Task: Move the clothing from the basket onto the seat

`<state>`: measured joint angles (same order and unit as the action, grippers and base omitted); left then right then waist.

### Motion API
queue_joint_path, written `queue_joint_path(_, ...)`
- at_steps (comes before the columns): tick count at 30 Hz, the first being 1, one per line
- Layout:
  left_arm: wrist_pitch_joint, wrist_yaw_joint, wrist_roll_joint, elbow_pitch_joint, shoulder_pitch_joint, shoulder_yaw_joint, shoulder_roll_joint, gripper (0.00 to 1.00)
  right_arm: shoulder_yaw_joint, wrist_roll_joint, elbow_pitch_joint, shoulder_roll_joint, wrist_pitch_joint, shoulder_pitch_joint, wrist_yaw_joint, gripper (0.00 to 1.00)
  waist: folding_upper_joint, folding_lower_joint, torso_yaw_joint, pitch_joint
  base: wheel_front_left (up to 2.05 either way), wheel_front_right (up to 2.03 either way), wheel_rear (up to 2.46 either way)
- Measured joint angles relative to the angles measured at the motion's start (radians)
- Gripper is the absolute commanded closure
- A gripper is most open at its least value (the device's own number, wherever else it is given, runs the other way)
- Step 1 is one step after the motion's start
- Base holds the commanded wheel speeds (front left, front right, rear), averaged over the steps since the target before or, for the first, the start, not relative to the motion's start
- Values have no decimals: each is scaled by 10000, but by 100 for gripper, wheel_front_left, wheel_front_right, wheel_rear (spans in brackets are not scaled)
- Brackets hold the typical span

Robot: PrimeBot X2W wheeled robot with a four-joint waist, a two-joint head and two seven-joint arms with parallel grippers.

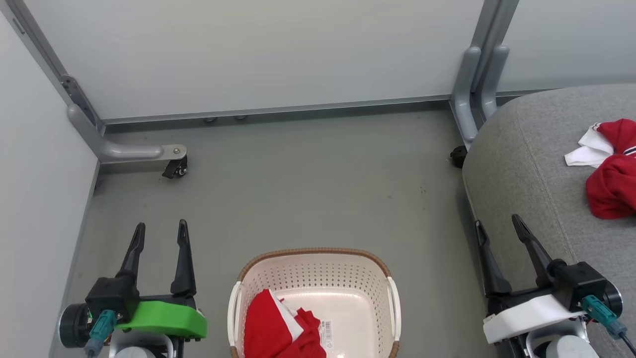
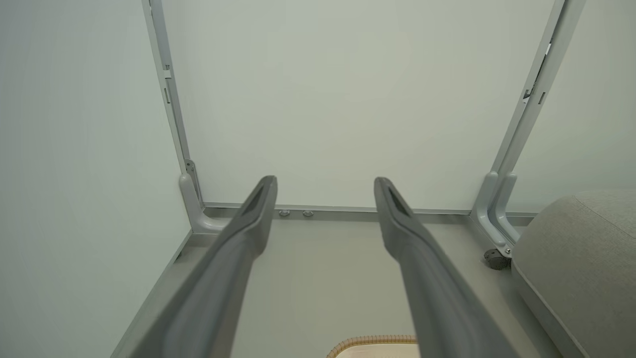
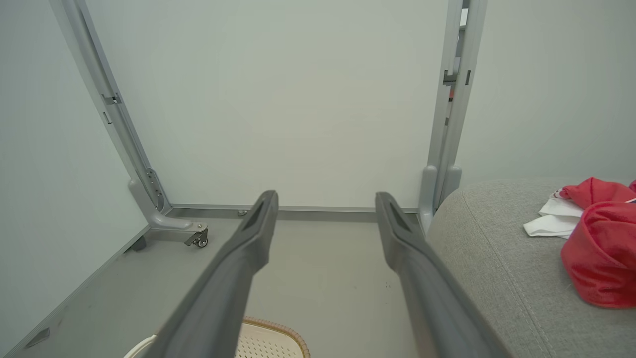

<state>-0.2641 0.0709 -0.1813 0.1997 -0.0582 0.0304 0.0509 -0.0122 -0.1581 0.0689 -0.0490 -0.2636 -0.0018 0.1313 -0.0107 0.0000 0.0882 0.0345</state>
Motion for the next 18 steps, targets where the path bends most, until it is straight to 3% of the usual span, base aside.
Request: queue_joint_path(18,2,523,652,1053,-2164,1363,13,0,-525,77,-504,-2,0,-1696,0,0,0,0,-668,1612,0,0,0)
